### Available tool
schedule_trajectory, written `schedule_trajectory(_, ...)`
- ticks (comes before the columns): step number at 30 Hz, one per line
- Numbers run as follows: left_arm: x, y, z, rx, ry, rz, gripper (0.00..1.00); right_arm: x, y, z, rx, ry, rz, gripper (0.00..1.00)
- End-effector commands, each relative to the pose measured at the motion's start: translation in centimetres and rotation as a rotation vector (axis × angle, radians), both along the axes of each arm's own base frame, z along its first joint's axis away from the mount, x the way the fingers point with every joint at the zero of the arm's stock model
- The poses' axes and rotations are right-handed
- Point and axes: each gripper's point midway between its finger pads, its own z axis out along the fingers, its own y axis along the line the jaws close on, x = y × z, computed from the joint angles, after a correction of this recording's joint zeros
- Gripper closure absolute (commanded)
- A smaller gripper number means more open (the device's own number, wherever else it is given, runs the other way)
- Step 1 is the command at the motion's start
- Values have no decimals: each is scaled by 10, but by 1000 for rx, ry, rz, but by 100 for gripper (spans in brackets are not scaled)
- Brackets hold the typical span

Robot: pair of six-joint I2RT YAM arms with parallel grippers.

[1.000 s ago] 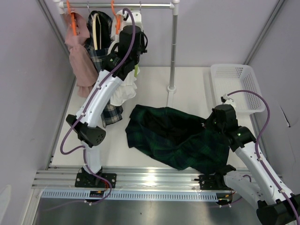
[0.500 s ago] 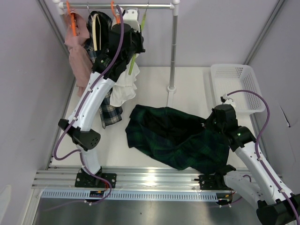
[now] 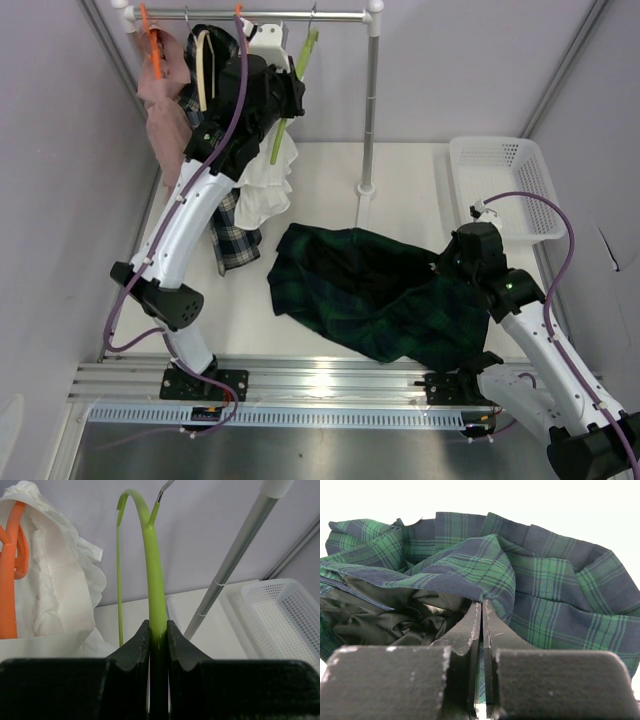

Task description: Place the skirt on the hanger

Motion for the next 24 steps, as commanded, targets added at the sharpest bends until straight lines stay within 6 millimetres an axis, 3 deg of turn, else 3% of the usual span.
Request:
schedule_trajectory(1, -27, 8, 43, -80, -89, -43, 100, 6, 1, 7, 3, -34, 6, 100)
schedule_trajectory(3, -37, 10, 57, -102, -126, -64, 100, 7, 1, 7, 2, -33, 5, 100)
schedule_trajectory(4, -36, 7, 48, -91, -114, -74, 100, 7, 2, 8, 4, -37, 6, 100)
schedule_trajectory(6, -43, 8, 59, -105, -153, -93, 100, 7, 2, 7, 4, -32, 7, 100)
schedule_trajectory(16, -58, 8, 58, -89, -140, -142, 100, 6, 1, 7, -2, -27, 10, 100)
schedule_trajectory(19, -72, 4, 49, -83, -100, -197, 100, 7, 1, 6, -6, -23, 10, 100)
schedule_trajectory(20, -75, 0, 35, -68, -68, -226, 100, 7, 1, 7, -9, -23, 14, 100)
schedule_trajectory(23, -97, 3, 29, -68, -58, -276, 100, 6, 0, 8, -17, -25, 12, 100)
schedule_trajectory(24, -99, 1, 7, -55, -15, -287, 100, 7, -1, 9, -23, -25, 10, 100)
